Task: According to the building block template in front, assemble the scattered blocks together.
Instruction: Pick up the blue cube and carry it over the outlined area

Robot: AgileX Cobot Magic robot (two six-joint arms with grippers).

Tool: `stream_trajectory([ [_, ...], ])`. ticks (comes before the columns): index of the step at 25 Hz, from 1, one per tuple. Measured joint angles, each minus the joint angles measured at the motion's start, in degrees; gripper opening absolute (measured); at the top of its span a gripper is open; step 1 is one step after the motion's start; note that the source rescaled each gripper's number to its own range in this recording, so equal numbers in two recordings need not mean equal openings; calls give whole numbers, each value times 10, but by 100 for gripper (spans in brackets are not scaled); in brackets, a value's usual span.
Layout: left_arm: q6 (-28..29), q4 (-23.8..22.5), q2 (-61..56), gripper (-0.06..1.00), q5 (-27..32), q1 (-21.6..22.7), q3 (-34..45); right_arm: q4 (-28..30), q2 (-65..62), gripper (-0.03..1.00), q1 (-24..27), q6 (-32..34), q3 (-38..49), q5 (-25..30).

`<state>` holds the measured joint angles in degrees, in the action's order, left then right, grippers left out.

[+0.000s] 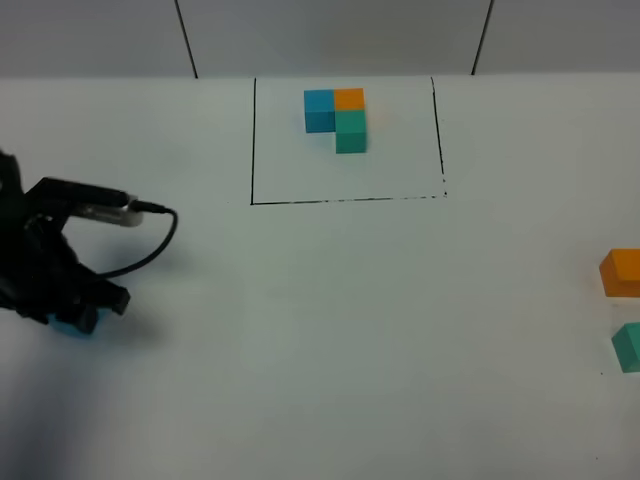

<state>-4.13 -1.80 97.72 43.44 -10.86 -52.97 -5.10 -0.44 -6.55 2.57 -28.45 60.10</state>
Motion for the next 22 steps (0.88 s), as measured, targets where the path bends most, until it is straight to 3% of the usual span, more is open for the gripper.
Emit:
stream_trajectory([
  [6,-116,-77,80,2,93,-150,-178,0,0,84,0,1,0,0],
  [11,-182,-95,220,2,184,-217,-359,0,0,84,0,1,0,0],
  [17,-277,-94,355,2,249,-249,-568,0,0,84,0,1,0,0],
  [22,-348,-55,425,2,250,-253,-681,0,0,83,0,1,0,0],
])
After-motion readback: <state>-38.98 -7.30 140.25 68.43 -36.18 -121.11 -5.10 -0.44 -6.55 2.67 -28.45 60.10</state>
